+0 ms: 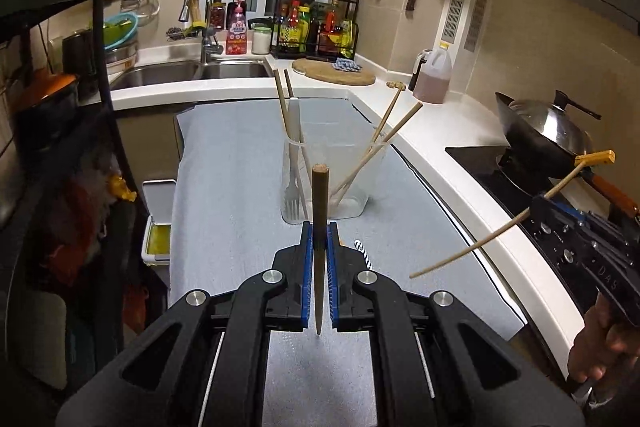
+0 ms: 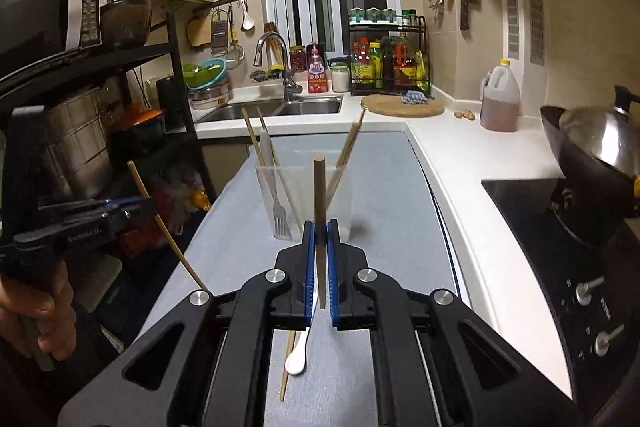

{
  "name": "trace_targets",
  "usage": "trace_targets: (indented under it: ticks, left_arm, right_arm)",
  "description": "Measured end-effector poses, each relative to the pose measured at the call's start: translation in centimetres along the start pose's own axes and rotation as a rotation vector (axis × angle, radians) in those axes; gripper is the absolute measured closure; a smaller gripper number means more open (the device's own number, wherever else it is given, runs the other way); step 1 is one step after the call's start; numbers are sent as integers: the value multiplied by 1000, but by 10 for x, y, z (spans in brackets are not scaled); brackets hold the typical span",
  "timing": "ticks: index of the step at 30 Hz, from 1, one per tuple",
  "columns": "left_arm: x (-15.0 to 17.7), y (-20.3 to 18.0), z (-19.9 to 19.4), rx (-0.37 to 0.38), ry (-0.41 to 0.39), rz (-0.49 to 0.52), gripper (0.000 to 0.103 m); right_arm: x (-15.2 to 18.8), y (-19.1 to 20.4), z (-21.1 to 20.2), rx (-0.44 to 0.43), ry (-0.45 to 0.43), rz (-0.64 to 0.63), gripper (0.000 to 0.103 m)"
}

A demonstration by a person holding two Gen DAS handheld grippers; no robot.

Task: Organize utensils
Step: 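Lower both held chopsticks into the clear container and open both tools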

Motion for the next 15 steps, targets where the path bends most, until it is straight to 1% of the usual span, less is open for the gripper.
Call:
trace_targets:
  ticks: [2,4,7,9,12,15]
  left_arm:
    - [-12,-2,1,2,0,9,96]
    - [-30,-5,-1,-1,-17,27,96]
    - [-63,-7,-6,10,-43,32,96]
    - [-88,-8,-9,26,-69,27,96]
    - [-126,-13,-15,31,-139,26,96]
    - [-153,-18,-12,41,-185,25,96]
  right_arm:
    - [-17,2,2,-3,-10,-11,97]
    - [-36,5,4,-10,-28,-25,97]
    - [-70,7,8,-31,-60,-34,97]
    - [-93,9,10,-34,-93,-45,97]
    - [-127,12,14,-45,-160,-55,97]
    - [-149,14,28,-49,-184,-62,97]
Point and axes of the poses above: each gripper's, at about its wrist camera, not at the fingertips, and z roughly the way its jaws point, y to its left, x to its underside, the point moved 1 cm from there along z, roughly the way its jaws point, and after that the axes turned 2 degrees about -z, right-handed, at the moved point
